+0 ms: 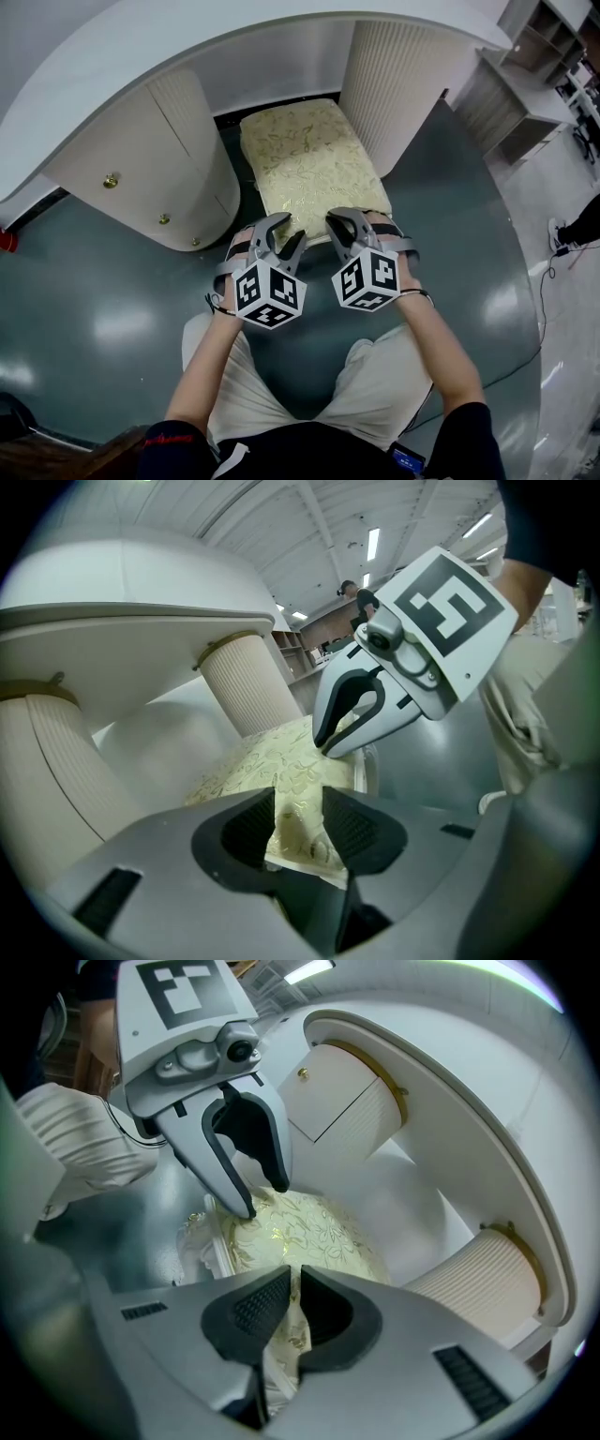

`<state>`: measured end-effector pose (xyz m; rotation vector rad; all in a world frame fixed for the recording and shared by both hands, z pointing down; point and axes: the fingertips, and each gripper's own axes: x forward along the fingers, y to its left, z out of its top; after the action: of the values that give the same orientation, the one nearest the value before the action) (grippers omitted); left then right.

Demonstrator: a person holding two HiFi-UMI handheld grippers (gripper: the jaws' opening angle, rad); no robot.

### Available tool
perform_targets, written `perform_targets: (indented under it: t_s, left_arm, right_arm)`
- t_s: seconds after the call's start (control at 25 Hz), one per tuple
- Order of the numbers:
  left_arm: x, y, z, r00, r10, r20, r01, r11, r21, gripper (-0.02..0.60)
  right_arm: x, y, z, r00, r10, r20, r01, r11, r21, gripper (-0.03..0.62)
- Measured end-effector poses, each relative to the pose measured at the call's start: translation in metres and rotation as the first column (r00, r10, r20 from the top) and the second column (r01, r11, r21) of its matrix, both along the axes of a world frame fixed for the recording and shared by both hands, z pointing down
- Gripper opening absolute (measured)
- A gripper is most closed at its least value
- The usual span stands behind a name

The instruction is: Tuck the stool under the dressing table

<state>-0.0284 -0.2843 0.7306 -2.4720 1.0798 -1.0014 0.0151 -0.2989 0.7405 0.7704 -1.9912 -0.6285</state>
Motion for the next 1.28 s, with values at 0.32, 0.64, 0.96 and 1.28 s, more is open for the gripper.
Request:
perform_targets:
  t_s: [0.32, 0.64, 0.96, 1.28]
  left_arm:
    - [-0.004, -0.008, 0.006, 1.000, -0.023, -0.010, 0.023, 1.000, 0.012, 0.172]
    - [-0.009, -0.038, 0.002, 0.998, -0.055, -0.028, 0.055, 0.998, -0.003, 0.160]
    - [-0.013, -0.050, 0.001, 0.996, -0.085, -0.027, 0.085, 0.996, -0.003, 0.160]
    - [-0.015, -0.074, 0.000, 0.994, -0.111, -0.023, 0.112, 0.994, 0.013, 0.149]
  right_arm:
    - [-0.003, -0.008, 0.005, 1.000, 0.005, 0.007, -0.005, 1.000, 0.026, 0.048]
    - [-0.008, -0.038, -0.001, 1.000, 0.011, 0.022, -0.012, 1.000, 0.023, 0.048]
    - [-0.011, -0.049, -0.002, 0.999, 0.019, 0.041, -0.021, 0.999, 0.048, 0.048]
    - [-0.013, -0.076, -0.005, 0.997, 0.046, 0.058, -0.050, 0.997, 0.067, 0.048]
